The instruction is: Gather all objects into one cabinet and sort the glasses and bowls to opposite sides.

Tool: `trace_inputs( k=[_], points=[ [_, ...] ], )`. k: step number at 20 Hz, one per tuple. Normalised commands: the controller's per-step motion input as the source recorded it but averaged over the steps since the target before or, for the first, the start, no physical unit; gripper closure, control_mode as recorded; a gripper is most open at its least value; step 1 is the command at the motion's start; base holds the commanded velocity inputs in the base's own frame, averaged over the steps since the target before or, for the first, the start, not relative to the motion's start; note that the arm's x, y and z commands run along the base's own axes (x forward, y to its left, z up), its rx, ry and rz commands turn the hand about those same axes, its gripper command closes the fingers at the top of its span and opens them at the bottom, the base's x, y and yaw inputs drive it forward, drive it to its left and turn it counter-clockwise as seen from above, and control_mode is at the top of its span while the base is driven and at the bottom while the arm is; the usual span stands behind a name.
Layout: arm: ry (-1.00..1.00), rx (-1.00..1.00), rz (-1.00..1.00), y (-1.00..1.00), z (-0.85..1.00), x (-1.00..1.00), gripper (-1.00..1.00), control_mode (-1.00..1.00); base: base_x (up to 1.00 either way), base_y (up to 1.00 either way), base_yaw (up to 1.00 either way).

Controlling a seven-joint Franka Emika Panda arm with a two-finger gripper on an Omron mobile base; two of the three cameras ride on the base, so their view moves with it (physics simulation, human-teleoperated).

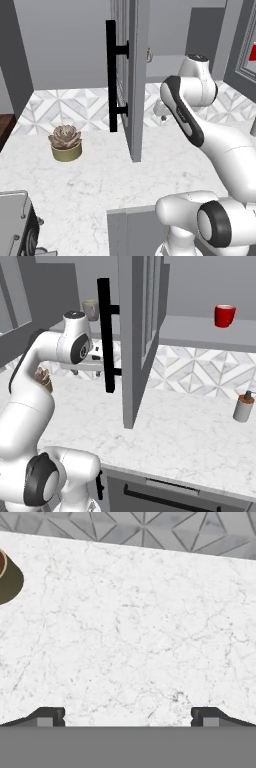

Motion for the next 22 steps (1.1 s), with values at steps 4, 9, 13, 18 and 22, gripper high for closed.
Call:
trace_inputs(
  k=[4, 9, 13, 18, 22],
  points=[
    [0.0, 0.0, 0.0, 0.0, 0.0, 0.0, -1.0, 1.0, 0.0, 0.0, 0.0],
    [0.0, 0.0, 0.0, 0.0, 0.02, 0.0, -1.0, -1.0, 0.0, 0.0, 0.0],
    [-0.05, 0.0, 0.0, 0.0, 0.42, 0.0, -1.0, -1.0, 0.0, 0.0, 0.0],
    [-0.11, 0.0, 0.0, -0.01, 0.62, 0.0, -1.0, -1.0, 0.0, 0.0, 0.0],
    [-0.17, 0.0, 0.0, 0.0, 0.58, 0.0, -1.0, -1.0, 0.0, 0.0, 0.0]
  ],
)
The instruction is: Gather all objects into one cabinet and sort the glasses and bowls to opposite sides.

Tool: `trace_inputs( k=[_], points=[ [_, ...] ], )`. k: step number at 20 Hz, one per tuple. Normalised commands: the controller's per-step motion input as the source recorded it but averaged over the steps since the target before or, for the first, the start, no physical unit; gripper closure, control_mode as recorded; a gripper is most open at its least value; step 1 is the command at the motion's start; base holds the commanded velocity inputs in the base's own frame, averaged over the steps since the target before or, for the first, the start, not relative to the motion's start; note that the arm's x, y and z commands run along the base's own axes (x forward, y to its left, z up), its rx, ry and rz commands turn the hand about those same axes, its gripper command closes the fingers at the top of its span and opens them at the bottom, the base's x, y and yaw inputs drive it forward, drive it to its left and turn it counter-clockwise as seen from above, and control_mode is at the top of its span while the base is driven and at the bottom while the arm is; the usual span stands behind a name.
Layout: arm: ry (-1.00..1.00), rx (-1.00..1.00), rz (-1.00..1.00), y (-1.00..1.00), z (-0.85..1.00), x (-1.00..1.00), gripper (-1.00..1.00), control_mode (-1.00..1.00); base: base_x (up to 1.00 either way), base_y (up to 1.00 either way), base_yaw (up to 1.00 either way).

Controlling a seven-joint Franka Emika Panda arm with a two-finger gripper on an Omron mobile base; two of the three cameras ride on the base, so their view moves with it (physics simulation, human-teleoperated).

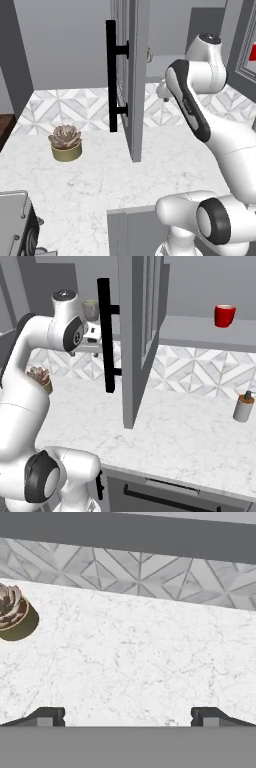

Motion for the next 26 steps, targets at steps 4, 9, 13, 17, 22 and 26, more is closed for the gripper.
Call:
trace_inputs(
  k=[4, 9, 13, 17, 22, 26],
  points=[
    [-0.26, 0.0, 0.0, 0.0, 0.45, 0.07, -1.0, -1.0, 0.0, 0.0, 0.0],
    [-0.25, 0.0, 0.0, 0.0, 0.36, 0.34, -1.0, -1.0, 0.0, 0.0, 0.0],
    [-0.24, 0.01, 0.0, 0.0, 0.38, 0.41, -1.0, -1.0, 0.0, 0.0, 0.0],
    [-0.21, 0.0, 0.0, 0.0, 0.37, 0.38, -1.0, -1.0, 0.0, 0.0, 0.0],
    [-0.17, 0.0, 0.0, 0.0, 0.29, 0.32, -1.0, -1.0, 0.0, 0.0, 0.0],
    [-0.05, 0.0, 0.0, 0.0, 0.04, 0.2, -1.0, -1.0, 0.0, 0.0, 0.0]
  ],
)
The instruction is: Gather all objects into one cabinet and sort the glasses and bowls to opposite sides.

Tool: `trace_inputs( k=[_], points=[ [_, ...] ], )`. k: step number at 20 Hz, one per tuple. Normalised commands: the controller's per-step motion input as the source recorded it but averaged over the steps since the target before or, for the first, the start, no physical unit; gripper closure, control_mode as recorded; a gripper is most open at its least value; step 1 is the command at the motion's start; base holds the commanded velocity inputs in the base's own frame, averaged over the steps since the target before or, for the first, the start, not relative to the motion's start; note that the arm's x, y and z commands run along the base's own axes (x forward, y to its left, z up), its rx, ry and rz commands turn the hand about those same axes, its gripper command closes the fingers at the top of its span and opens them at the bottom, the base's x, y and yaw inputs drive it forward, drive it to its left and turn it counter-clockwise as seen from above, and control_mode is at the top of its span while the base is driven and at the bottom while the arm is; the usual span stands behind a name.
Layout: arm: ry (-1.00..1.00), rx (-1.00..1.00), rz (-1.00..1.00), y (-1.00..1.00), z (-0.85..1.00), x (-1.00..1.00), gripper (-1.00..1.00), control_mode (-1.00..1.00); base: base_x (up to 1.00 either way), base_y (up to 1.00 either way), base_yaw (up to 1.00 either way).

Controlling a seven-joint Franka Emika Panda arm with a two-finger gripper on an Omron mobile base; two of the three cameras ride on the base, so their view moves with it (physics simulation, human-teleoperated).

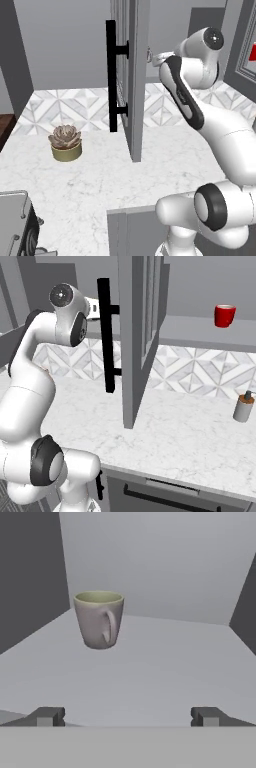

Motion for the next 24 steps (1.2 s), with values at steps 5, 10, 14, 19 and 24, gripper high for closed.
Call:
trace_inputs(
  k=[5, 10, 14, 19, 24],
  points=[
    [0.0, 0.0, 0.0, 0.0, 0.0, 0.19, -1.0, -1.0, 0.0, 0.0, 0.0],
    [-0.01, 0.0, 0.0, 0.02, 0.0, 0.09, -1.0, -1.0, 0.0, 0.0, 0.0],
    [-0.02, 0.0, 0.0, 0.0, 0.0, 0.0, -1.0, -1.0, 0.0, 0.0, 0.0],
    [-0.03, 0.0, 0.0, 0.0, 0.0, 0.0, -1.0, -1.0, 0.0, 0.0, 0.0],
    [0.0, 0.0, 0.0, 0.04, 0.0, 0.02, -1.0, -1.0, 0.0, 0.0, 0.0]
  ],
)
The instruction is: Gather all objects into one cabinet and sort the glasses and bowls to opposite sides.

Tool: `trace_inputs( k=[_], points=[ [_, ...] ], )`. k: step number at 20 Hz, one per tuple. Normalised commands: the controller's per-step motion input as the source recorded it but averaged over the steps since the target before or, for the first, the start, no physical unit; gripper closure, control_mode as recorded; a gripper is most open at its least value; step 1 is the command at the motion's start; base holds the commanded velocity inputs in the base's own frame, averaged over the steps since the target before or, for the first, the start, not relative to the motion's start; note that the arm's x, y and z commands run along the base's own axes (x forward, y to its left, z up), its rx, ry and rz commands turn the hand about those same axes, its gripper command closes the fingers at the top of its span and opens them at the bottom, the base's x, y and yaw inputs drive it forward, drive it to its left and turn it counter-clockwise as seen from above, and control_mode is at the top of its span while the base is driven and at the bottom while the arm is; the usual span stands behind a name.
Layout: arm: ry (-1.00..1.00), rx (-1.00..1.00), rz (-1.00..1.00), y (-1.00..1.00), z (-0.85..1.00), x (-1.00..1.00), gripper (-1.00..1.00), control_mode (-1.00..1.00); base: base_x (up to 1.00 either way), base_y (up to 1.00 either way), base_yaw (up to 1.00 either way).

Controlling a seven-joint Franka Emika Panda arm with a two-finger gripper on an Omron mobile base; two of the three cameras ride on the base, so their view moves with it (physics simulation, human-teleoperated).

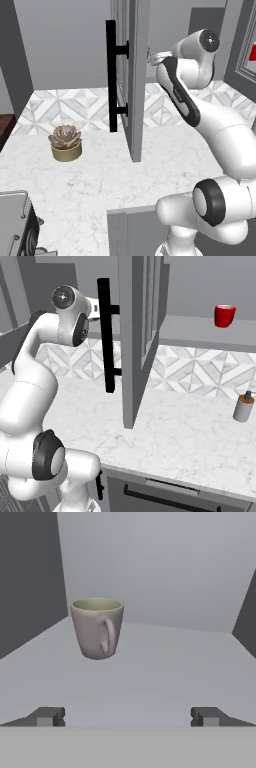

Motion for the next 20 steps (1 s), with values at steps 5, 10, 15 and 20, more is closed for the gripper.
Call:
trace_inputs(
  k=[5, 10, 15, 20],
  points=[
    [0.0, 0.0, 0.0, 0.3, 0.0, 0.29, -1.0, -1.0, 0.0, 0.0, 0.0],
    [0.0, 0.0, 0.0, 0.36, 0.0, 0.57, -1.0, -1.0, 0.0, 0.0, 0.0],
    [0.0, 0.0, -0.01, 0.04, 0.0, 0.59, -1.0, -1.0, 0.0, 0.0, 0.0],
    [0.0, 0.0, -0.03, 0.0, 0.0, 0.44, -1.0, -1.0, 0.0, 0.0, 0.0]
  ],
)
